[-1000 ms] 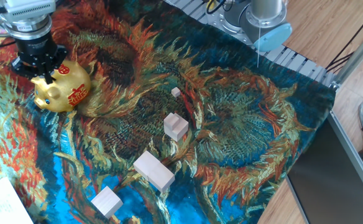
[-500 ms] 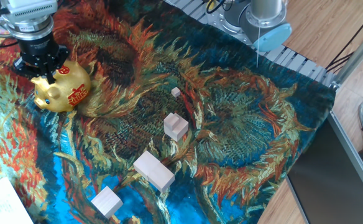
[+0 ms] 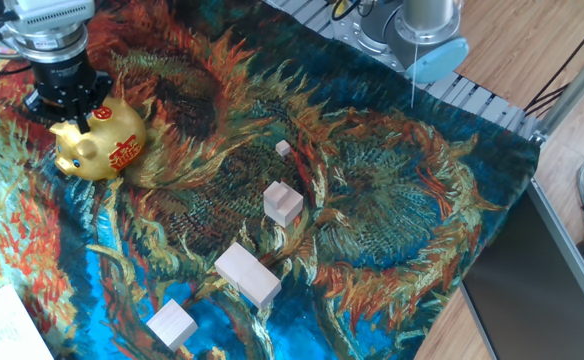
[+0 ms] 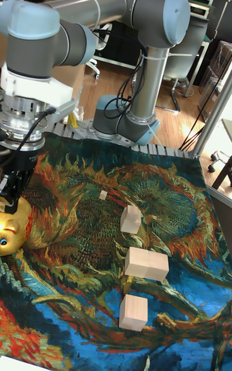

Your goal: Drop coins into a piggy bank

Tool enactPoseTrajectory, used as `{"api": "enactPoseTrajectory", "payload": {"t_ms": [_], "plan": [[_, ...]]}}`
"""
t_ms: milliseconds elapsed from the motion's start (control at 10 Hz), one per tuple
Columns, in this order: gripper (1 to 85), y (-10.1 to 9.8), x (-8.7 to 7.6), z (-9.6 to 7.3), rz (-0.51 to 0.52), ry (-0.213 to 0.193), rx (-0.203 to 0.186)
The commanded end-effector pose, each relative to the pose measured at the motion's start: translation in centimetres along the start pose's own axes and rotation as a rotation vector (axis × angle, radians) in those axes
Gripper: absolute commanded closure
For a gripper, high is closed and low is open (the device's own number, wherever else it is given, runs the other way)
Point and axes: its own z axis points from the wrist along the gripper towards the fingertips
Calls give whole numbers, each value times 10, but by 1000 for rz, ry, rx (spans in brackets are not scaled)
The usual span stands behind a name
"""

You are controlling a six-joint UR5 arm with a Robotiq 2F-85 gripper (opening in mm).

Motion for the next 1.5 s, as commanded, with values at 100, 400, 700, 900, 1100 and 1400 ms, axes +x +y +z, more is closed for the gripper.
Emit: {"api": "enactPoseTrajectory", "payload": {"t_ms": [100, 400, 700, 900, 1100, 1400], "plan": [[843, 1, -1, -1, 1, -20, -1], [843, 2, -1, 1, -11, -19, -3], [843, 3, -4, 3, -18, -28, -13], [843, 2, -10, 4, 35, -50, -12], [660, -6, 0, 4, 18, -15, 19], [430, -6, 0, 4, 6, -15, 21]]}}
